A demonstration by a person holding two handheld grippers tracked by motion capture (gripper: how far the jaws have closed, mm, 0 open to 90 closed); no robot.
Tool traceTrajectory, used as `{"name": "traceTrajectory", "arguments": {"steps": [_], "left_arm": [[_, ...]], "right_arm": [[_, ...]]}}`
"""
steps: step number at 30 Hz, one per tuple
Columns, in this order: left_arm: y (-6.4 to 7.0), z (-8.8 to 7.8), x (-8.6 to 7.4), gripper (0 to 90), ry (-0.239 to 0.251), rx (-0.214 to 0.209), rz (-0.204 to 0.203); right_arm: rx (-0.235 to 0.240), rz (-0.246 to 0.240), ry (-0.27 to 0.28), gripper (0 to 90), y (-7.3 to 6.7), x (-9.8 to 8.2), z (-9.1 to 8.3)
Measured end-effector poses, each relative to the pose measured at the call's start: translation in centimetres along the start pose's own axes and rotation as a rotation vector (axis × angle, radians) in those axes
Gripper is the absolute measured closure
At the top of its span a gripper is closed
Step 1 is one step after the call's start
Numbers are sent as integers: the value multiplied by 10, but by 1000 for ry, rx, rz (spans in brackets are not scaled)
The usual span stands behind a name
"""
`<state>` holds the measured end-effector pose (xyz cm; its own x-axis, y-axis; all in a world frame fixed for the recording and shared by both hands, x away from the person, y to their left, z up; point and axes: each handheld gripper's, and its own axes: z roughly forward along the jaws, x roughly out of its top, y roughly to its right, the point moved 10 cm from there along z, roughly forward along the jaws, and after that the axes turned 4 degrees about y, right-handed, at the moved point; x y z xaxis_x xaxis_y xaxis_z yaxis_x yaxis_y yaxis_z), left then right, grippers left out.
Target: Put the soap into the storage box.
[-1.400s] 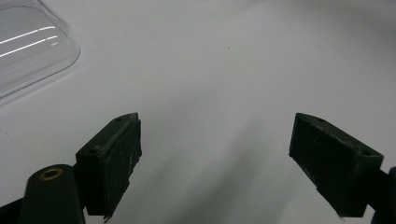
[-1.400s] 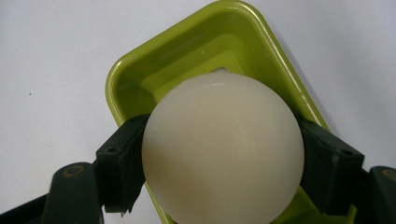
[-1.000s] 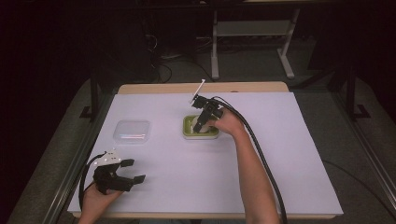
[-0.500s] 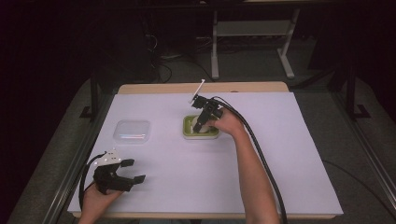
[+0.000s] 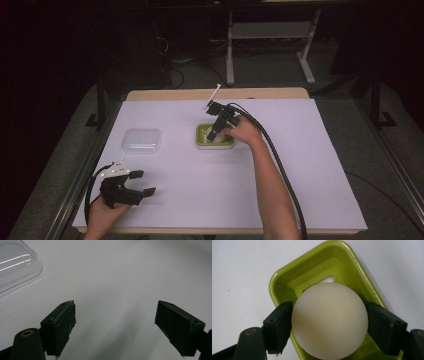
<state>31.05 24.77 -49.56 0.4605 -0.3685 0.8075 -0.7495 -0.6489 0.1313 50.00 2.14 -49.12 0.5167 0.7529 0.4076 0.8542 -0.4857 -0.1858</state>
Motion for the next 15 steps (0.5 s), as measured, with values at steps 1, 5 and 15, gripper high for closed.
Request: {"name": "traceTrajectory", "arguments": {"steps": [1,5,15], "left_arm": [[0,0,0,163,0,-1,3],[1,1,0,162,-1,-1,1],[1,1,0,162,-4,0,4]], "right_arm": [[3,-2,6,241,0,1,-1],[7,3,47,267,-1,5,-12],[6,7,51,247,-4,-4,-32]]}}
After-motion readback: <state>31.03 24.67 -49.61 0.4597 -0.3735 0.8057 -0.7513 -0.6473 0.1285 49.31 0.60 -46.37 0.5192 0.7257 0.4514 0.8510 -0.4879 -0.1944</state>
